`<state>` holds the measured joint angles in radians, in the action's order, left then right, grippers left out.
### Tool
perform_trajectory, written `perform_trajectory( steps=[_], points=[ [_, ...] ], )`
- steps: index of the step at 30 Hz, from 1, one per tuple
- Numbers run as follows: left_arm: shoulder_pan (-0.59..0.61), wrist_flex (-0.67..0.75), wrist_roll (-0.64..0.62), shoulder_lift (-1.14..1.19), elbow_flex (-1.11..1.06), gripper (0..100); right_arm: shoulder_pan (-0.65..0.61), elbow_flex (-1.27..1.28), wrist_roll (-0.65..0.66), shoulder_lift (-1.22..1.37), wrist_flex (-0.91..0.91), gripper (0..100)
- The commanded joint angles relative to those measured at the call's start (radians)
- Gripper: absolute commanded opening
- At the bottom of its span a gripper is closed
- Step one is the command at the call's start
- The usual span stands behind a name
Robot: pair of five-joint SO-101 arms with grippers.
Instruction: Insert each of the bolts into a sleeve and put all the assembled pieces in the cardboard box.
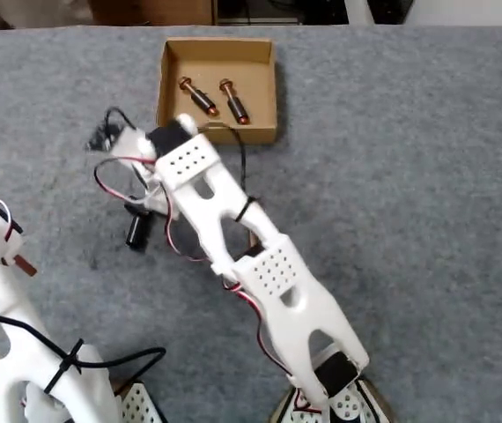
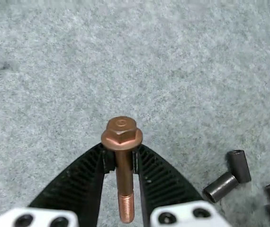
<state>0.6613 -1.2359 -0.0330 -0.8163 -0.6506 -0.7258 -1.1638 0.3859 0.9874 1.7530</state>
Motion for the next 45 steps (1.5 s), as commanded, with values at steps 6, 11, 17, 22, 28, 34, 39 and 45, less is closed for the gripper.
perform_trajectory(
  steps=[6, 11, 17, 22, 28, 34, 39, 45],
  points=[
    [-0.078, 0.021, -0.008, -0.025, 0.063, 2, 0.068, 0.054, -0.009, -0.479, 0.034, 0.1],
    [-0.101, 0.020, -0.009, -0.016, 0.110, 2, 0.127, 0.251, -0.052, -0.776, 0.034, 0.1],
    [-0.238, 0.021, -0.009, -0.016, 0.137, 2, 0.173, 0.585, -0.186, -1.130, 0.034, 0.1],
    [-0.350, 0.107, -0.011, -0.016, 0.127, 2, 0.168, 0.888, -0.296, -1.423, 0.026, 0.2],
    [-0.488, 0.288, -0.009, -0.016, 0.089, 2, 0.173, 1.285, -0.347, -1.765, -0.104, 0.2],
    [-0.634, 0.591, -0.005, -0.018, -0.066, 2, 0.171, 1.736, -0.364, -2.040, -0.388, 0.2],
    [-0.677, 0.845, -0.005, -0.016, -0.180, 2, 0.173, 2.071, -0.442, -2.101, -0.763, 0.2],
    [-0.718, 1.028, -0.005, -0.016, -0.232, 2, 0.173, 2.374, -0.480, -2.100, -1.250, 0.2]
  ],
)
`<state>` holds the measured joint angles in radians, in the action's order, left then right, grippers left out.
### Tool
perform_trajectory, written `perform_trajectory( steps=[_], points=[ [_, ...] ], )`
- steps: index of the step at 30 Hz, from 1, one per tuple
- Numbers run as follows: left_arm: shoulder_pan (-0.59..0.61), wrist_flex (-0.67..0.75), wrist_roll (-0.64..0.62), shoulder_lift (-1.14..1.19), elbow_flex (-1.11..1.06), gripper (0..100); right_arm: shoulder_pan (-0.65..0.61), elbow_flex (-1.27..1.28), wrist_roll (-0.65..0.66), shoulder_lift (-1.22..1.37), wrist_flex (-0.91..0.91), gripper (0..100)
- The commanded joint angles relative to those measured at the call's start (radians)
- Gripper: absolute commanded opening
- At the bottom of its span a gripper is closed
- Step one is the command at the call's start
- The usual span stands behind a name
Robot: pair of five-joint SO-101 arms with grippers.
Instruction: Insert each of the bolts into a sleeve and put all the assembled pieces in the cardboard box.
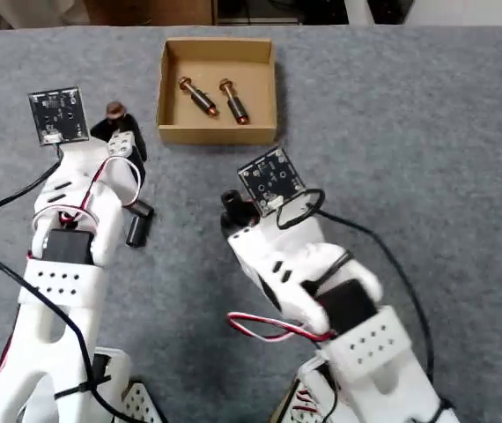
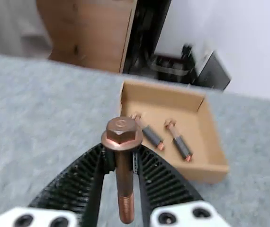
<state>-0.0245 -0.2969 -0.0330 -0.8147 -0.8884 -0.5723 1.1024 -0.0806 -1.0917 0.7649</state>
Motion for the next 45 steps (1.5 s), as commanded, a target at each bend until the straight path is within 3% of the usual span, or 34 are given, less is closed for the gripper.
perform_trajectory(
  steps=[1, 6, 9, 16, 29, 37, 45],
  points=[
    [-0.046, 0.107, -0.005, -0.016, 0.011, 2, 0.019, 0.162, -0.012, -0.021, -0.354, 0.2],
    [-0.106, 0.181, 0.044, 0.005, 0.005, 2, 0.019, 0.418, -0.012, -0.022, -0.812, 0.1],
    [-0.138, 0.129, 0.020, -0.010, -0.002, 2, 0.019, 0.503, -0.014, -0.022, -0.944, 0.1],
    [-0.236, 0.095, -0.031, -0.174, -0.009, 2, 0.021, 0.506, -0.153, -0.022, -0.951, 0.1],
    [-0.282, -0.322, -0.032, -0.360, 0.091, 2, 0.013, 0.506, -0.155, 0.025, -0.951, 0.1],
    [-0.347, -0.318, -0.029, -0.409, 0.084, 2, 0.008, 0.506, -0.153, 0.070, -0.953, 0.1],
    [-0.379, -0.212, -0.031, -0.400, 0.012, 2, -0.018, 0.506, -0.100, 0.068, -0.953, 0.1]
  ],
)
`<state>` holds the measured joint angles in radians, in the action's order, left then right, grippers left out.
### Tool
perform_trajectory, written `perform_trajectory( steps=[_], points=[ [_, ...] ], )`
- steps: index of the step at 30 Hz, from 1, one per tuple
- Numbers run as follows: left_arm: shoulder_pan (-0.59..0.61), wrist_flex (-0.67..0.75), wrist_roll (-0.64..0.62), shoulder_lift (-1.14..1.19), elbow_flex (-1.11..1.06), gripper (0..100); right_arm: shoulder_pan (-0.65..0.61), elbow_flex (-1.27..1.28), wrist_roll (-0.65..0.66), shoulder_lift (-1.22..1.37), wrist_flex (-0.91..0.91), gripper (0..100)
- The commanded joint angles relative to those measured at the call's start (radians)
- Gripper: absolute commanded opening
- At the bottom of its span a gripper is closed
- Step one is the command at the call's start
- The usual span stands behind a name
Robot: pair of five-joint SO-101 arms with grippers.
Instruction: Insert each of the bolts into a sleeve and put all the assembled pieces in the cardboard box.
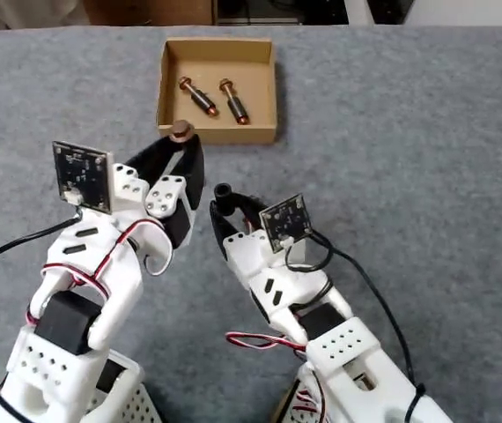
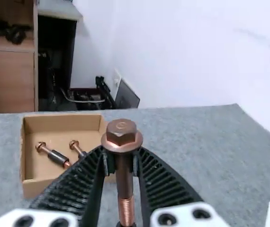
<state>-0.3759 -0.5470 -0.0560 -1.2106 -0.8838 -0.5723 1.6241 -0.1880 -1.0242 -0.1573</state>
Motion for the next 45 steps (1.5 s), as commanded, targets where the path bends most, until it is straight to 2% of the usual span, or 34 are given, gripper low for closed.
perform_trajectory(
  steps=[1, 6, 11, 29, 37, 45],
  points=[
    [-0.034, 0.038, -0.008, -0.004, 0.006, 2, -0.024, -0.016, 0.008, 0.001, -0.031, 0.1],
    [-0.041, 0.069, -0.008, 0.004, -0.038, 2, -0.036, -0.018, 0.005, 0.001, -0.043, 0.1],
    [-0.043, 0.087, -0.009, 0.010, -0.051, 2, -0.031, 0.004, 0.003, 0.001, -0.141, 0.1],
    [-0.055, 0.094, -0.037, 0.013, -0.077, 2, -0.035, 0.002, 0.002, 0.001, -0.144, 0.1],
    [-0.054, 0.193, 0.023, 0.013, -0.141, 2, -0.035, -0.001, 0.002, -0.001, -0.146, 0.1],
    [-0.012, 0.222, 0.028, 0.051, -0.129, 2, -0.035, -0.005, 0.002, -0.001, -0.146, 0.1]
  ],
)
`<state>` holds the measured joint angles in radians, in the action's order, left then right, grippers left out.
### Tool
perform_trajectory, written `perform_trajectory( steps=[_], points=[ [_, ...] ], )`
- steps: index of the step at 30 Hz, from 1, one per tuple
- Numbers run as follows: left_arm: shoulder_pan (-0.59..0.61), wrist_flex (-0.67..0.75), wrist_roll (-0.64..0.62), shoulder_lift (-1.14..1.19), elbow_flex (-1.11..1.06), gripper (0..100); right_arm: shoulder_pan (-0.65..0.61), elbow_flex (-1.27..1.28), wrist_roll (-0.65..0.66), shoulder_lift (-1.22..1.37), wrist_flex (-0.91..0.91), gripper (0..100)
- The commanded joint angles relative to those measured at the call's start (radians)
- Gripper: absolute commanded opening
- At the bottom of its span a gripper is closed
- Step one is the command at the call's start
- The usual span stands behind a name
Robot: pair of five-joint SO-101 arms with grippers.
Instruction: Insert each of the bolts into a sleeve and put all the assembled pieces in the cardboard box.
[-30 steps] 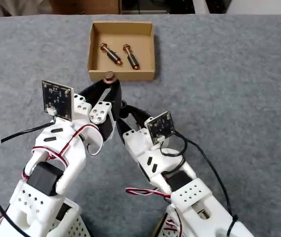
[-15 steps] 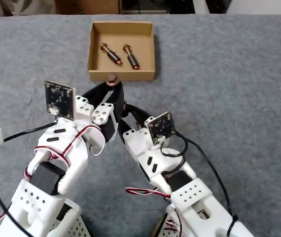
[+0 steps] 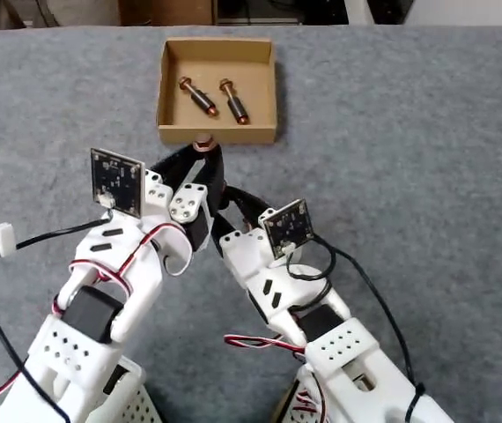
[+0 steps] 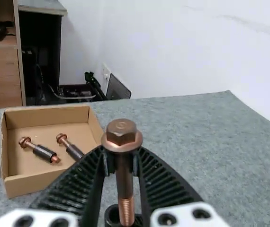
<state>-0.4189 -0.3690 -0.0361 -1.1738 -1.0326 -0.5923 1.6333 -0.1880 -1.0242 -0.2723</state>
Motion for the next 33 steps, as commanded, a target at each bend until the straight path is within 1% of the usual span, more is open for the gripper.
perform_trajectory(
  steps=[1, 6, 19, 23, 27, 33],
  points=[
    [0.031, 0.057, 0.008, 0.027, 0.018, 2, -0.015, -0.015, 0.002, -0.001, -0.031, 0.1],
    [0.031, 0.075, 0.008, 0.073, 0.015, 2, -0.015, -0.015, 0.002, -0.001, -0.031, 0.1],
    [0.031, 0.068, 0.009, 0.082, 0.015, 2, -0.015, -0.016, 0.002, -0.001, -0.031, 0.1],
    [0.028, 0.064, 0.054, 0.085, 0.014, 2, -0.015, -0.016, 0.002, -0.001, -0.031, 0.1],
    [0.026, 0.029, 0.060, 0.085, 0.026, 2, -0.015, -0.016, 0.002, -0.001, -0.031, 0.1],
    [0.025, 0.026, 0.061, 0.085, 0.028, 2, -0.015, -0.016, 0.002, -0.001, -0.031, 0.1]
  ],
)
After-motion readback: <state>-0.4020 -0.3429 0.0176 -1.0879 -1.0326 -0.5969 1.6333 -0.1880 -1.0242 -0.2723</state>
